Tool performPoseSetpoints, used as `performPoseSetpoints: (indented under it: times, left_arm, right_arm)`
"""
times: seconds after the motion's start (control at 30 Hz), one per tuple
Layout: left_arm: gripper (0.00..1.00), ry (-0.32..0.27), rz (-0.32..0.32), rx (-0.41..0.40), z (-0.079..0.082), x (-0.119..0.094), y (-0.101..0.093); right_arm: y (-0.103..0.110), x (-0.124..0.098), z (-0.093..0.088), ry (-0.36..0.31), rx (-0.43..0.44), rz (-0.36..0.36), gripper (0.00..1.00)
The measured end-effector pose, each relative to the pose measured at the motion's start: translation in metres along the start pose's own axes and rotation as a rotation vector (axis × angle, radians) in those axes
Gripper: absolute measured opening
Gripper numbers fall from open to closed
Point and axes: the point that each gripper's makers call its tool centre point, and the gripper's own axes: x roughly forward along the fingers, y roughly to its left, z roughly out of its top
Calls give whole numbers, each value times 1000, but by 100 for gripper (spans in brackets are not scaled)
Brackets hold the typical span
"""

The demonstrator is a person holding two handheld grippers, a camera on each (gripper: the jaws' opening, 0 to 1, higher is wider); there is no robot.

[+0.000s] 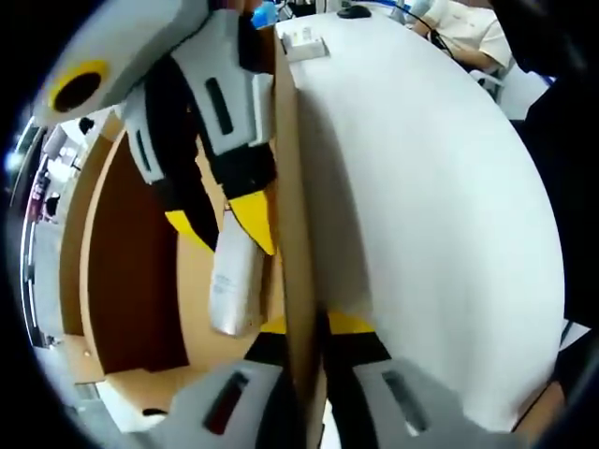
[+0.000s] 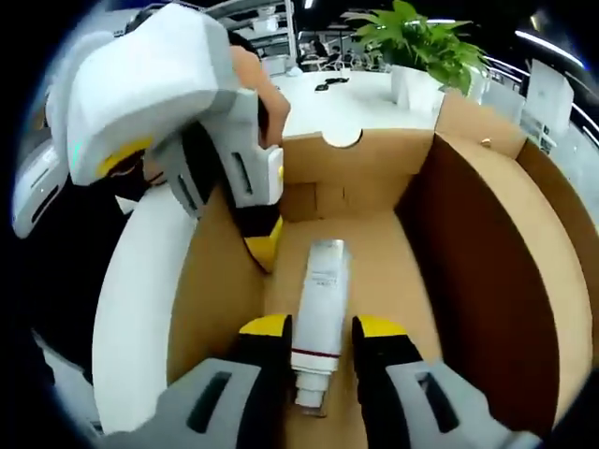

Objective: Operate the shoe box by opening the lid, removing the specified soft item, and placing it in the target area until the item is outside and the box remains undamaged.

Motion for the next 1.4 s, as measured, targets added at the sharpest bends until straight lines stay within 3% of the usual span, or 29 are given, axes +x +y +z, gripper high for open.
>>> performPoseSetpoints:
  times: [0.43,0.63,0.8,1.03,1.13,1.23,1.4]
  left_arm:
    - [4,0,-1,-3,1,0,-4]
    - [4,-1,0,-2,1,0,-4]
    - [4,0,0,-2,1,-1,-5]
    - [4,1,0,-2,1,-1,-5]
    - [4,1,1,-2,1,-1,-5]
    - [4,1,2,-1,1,-1,-4]
    - [4,0,1,-2,1,-1,-4]
  right_arm:
    - [-20,-13,-25,-9,40,-80,21]
    - [-23,-20,-35,41,48,-103,21]
    - [-35,-31,-50,90,68,-163,21]
    - [-35,-32,-50,94,66,-175,22]
    - [-36,-34,-48,94,62,-190,30]
    - [-32,-40,-44,74,71,-196,31]
    - [-31,-41,-56,119,96,-209,32]
